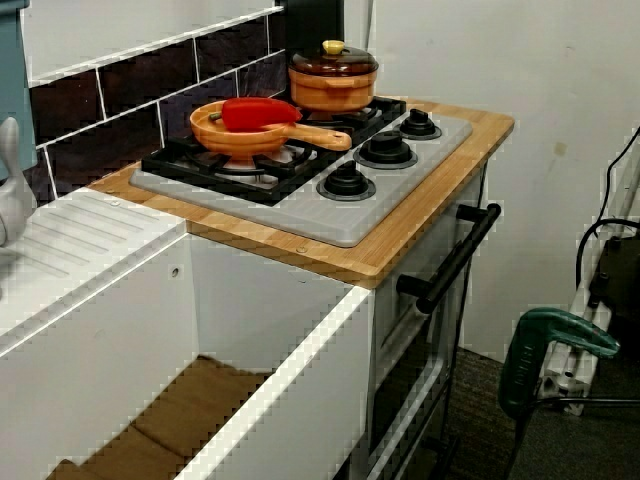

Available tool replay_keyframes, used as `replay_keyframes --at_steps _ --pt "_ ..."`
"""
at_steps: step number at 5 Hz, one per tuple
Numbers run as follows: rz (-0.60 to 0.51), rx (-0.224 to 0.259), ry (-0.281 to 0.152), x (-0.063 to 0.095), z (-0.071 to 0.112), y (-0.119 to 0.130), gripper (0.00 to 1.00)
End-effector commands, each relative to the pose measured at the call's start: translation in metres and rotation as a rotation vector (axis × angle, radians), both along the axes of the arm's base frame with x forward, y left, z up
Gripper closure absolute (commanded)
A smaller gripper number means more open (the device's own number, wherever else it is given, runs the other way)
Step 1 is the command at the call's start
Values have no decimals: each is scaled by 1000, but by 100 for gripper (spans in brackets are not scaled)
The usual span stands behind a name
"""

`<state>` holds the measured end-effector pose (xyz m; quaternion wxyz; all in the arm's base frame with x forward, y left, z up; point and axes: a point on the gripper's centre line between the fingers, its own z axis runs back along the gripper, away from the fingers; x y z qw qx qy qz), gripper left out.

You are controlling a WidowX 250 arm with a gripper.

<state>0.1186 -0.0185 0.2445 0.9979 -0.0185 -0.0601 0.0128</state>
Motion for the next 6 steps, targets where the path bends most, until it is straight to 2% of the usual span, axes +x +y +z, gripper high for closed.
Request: replay_keyframes --at_steps 1,2,3,4,5,6 --pt "0 0 0 0 0 0 0" --pt "17 16 19 -1 -12 4 0" --pt "49 25 32 15 -17 10 0" --pt "100 33 42 38 -21 18 0" --pt "122 68 26 66 -19 14 0" --pt "133 90 -27 84 -16 8 0"
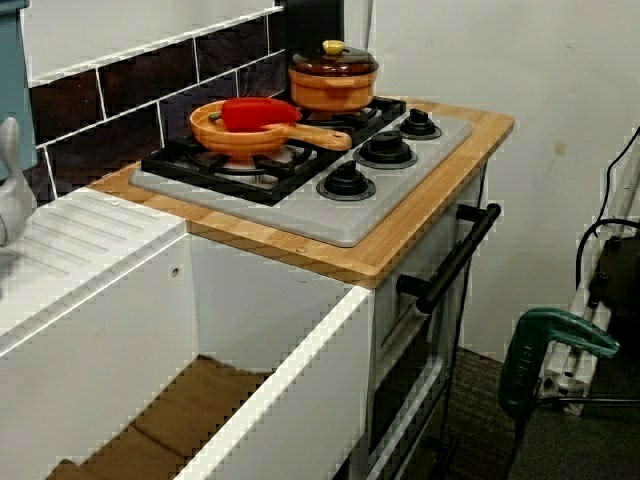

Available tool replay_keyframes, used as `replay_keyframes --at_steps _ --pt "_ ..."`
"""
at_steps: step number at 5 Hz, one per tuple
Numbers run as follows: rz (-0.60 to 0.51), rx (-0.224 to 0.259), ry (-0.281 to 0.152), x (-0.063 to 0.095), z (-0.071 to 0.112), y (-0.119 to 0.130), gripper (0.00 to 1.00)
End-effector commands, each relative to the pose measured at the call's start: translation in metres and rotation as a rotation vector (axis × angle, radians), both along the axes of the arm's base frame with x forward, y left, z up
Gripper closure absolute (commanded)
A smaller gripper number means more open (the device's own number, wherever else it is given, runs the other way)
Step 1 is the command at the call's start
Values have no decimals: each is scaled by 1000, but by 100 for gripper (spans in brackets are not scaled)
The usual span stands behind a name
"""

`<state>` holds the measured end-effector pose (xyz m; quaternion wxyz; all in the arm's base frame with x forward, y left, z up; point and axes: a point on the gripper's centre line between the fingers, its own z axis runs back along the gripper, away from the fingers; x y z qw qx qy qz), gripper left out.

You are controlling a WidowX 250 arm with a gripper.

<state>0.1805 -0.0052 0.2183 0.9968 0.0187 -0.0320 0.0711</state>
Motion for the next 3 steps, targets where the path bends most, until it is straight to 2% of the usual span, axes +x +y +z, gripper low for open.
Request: replay_keyframes --at_steps 1,2,3 --pt "-3 84 -192 52 8 -22 0" --pt "-38 124 -234 89 3 -36 0" --pt "-49 123 -261 132 -5 -38 0"
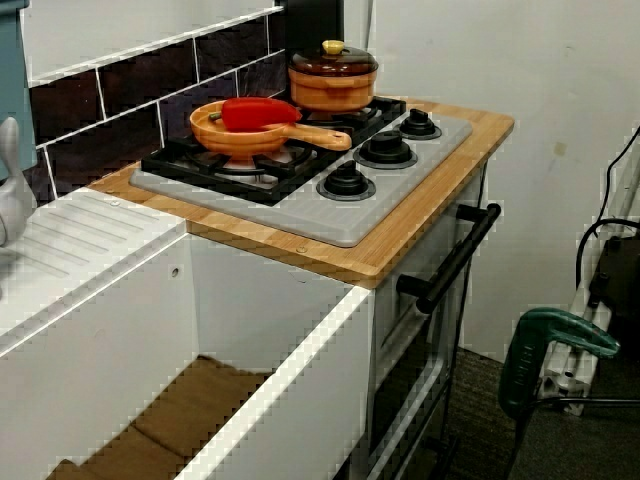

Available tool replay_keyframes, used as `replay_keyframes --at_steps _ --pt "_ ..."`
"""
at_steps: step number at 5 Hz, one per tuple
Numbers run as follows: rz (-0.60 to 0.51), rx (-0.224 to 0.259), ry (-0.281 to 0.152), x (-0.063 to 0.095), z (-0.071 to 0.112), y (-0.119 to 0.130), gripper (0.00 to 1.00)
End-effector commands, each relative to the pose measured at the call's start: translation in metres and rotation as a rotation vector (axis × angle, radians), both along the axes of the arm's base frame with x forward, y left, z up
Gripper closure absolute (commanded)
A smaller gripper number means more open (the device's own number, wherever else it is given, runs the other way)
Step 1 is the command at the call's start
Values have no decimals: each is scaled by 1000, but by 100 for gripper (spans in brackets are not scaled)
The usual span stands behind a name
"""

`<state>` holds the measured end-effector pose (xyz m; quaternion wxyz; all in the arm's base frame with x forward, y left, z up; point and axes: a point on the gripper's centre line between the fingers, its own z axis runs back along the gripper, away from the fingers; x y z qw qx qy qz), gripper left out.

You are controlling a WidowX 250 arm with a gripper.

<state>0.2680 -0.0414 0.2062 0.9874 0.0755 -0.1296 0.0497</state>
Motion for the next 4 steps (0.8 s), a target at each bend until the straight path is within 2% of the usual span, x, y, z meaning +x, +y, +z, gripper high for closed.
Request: replay_keyframes --at_steps 1,2,3,4 --pt "16 -9 -51 88 -7 7 0" --pt "7 -48 -62 118 -23 18 0" --pt "-2 -48 -70 135 -37 21 0" --pt "5 -36 -61 136 -50 20 0"
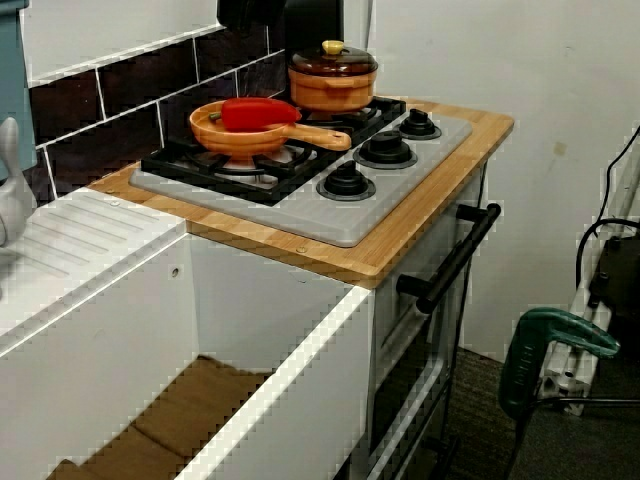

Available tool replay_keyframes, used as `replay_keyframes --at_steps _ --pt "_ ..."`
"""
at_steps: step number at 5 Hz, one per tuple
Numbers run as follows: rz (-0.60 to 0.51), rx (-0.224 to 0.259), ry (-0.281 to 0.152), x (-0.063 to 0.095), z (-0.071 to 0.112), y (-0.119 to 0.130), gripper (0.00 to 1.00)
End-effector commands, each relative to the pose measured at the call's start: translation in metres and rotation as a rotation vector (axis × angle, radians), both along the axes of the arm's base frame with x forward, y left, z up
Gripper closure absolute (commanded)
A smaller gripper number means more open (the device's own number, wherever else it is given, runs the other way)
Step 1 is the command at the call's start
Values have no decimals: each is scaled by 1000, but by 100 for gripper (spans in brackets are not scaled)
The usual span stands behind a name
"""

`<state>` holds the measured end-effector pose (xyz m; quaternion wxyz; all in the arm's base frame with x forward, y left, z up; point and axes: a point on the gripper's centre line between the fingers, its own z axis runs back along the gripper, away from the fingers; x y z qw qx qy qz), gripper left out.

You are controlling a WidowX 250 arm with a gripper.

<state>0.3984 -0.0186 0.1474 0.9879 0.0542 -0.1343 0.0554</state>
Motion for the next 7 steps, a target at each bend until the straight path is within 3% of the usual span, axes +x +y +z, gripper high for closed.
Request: replay_keyframes --at_steps 1,3,4,5,6,7 --pt "-22 -14 -14 0 7 -13 0" --pt "-75 -45 5 -22 35 -47 0" --pt "-79 -73 -3 -36 39 -60 0" --pt "-114 -79 19 -45 35 -83 0" --pt "-141 -99 -1 -41 33 -97 0" --pt "-211 -116 13 -36 29 -114 0"
